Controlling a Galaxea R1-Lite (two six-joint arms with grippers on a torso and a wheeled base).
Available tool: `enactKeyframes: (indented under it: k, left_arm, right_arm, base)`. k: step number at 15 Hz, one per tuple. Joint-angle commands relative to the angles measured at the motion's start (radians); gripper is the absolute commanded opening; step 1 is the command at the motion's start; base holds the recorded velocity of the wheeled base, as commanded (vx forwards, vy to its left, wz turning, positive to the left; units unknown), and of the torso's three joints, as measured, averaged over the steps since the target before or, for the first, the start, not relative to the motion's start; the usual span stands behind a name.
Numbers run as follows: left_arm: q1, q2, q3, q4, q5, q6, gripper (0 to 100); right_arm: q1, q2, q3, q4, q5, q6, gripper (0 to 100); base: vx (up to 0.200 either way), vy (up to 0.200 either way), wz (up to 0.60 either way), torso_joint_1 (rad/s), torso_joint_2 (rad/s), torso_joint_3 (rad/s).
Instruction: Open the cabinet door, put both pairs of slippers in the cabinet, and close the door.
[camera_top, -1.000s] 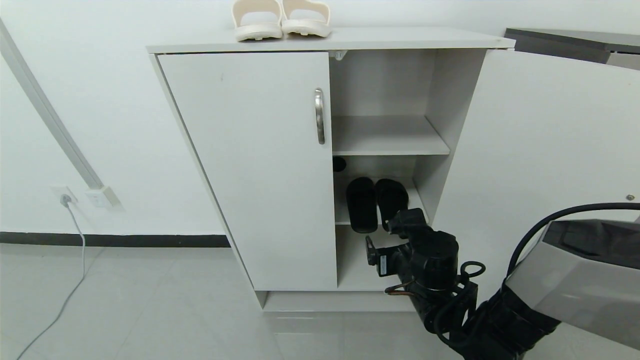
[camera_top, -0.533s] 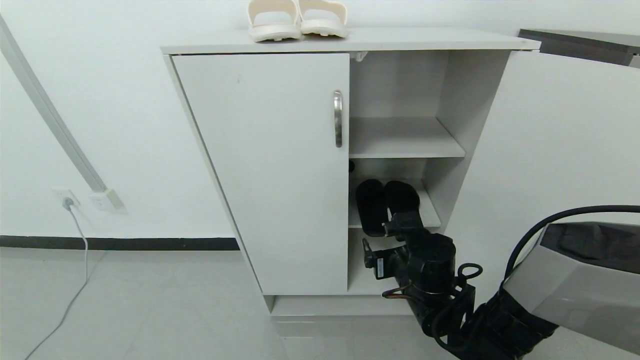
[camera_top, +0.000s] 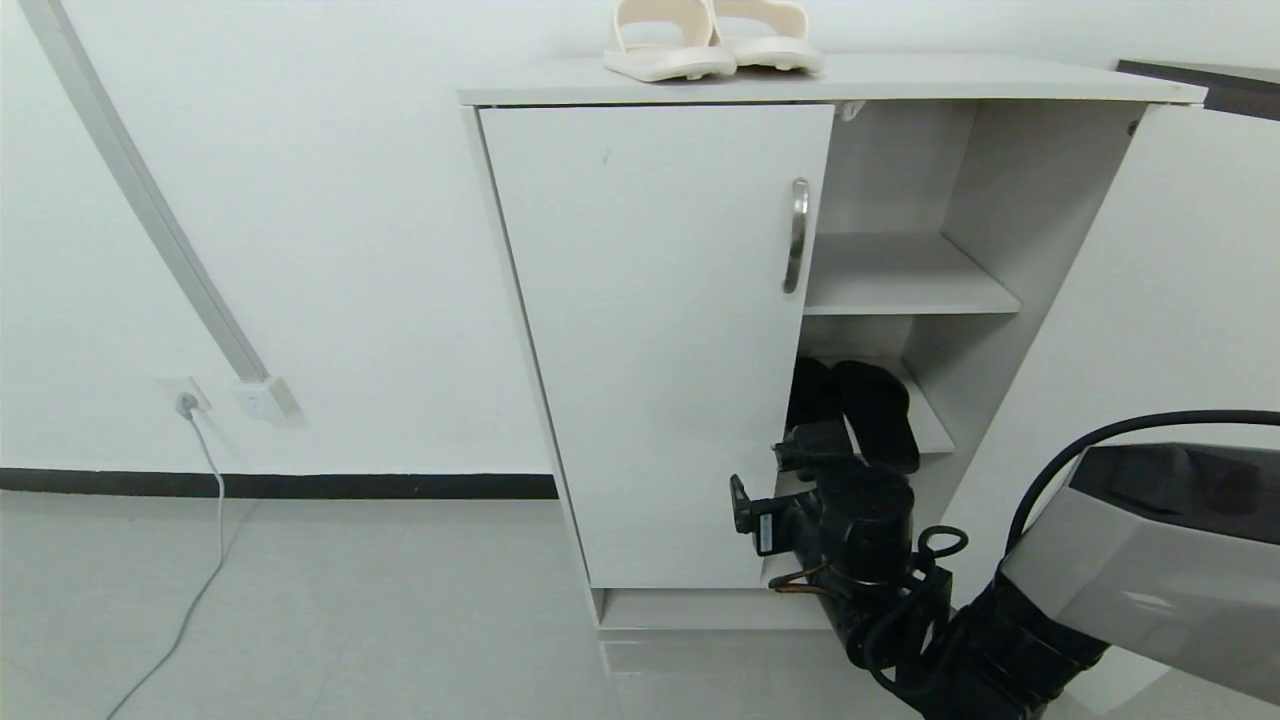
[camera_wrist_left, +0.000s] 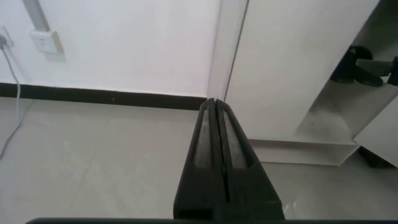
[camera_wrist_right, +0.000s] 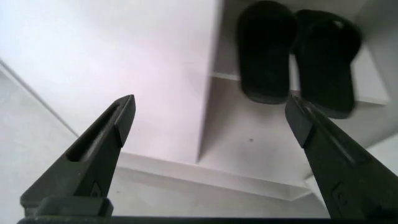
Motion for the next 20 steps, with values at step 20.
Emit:
enactKeyframes:
  k: [20]
  left_arm:
    - [0.000,0.002,0.000,0.000,0.002,0.003,0]
  right_arm:
    - [-0.009,0.023,0.055,-0.137,0.052,-0.086,100]
  base:
    - [0.000,0.010,0.00,0.001,-0.03,-0.044]
